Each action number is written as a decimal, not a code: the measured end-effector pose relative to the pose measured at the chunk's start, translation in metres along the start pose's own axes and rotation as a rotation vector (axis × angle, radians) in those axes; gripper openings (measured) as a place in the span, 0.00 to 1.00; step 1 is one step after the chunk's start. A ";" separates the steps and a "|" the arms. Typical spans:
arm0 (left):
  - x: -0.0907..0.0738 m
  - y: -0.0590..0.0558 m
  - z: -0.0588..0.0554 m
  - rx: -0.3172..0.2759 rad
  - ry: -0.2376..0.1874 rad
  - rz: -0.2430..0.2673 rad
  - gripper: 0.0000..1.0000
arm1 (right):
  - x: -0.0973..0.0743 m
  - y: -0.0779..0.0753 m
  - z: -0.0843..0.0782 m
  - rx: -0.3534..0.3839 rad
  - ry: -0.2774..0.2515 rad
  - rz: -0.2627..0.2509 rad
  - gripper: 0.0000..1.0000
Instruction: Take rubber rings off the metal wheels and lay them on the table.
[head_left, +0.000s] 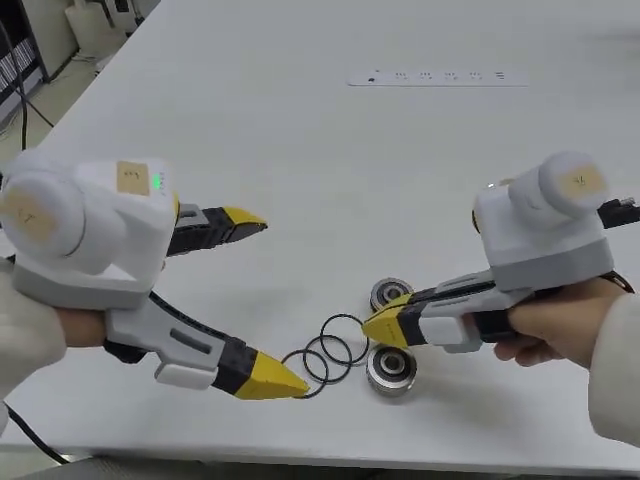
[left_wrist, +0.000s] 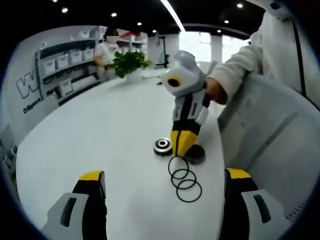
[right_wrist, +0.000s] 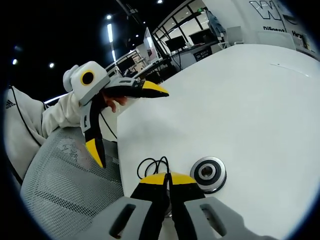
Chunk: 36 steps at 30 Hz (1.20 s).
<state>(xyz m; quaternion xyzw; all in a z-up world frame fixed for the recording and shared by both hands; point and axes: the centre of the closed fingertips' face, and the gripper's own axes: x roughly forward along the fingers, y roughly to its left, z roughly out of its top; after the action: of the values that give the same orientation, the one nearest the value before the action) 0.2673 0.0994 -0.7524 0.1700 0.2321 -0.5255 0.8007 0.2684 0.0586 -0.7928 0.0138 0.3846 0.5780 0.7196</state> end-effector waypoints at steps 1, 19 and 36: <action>0.000 0.000 -0.001 -0.001 0.002 -0.003 1.00 | 0.000 0.000 0.000 0.002 0.001 -0.001 0.00; 0.000 -0.001 -0.002 -0.001 0.009 -0.004 1.00 | 0.006 -0.007 -0.004 -0.063 0.041 -0.043 0.07; 0.000 0.003 0.002 0.000 -0.003 0.014 0.98 | -0.019 -0.021 0.024 -0.043 -0.087 -0.091 0.07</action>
<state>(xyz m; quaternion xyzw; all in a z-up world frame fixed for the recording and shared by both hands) 0.2707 0.0998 -0.7510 0.1710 0.2296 -0.5202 0.8047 0.2990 0.0456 -0.7756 0.0060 0.3408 0.5517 0.7612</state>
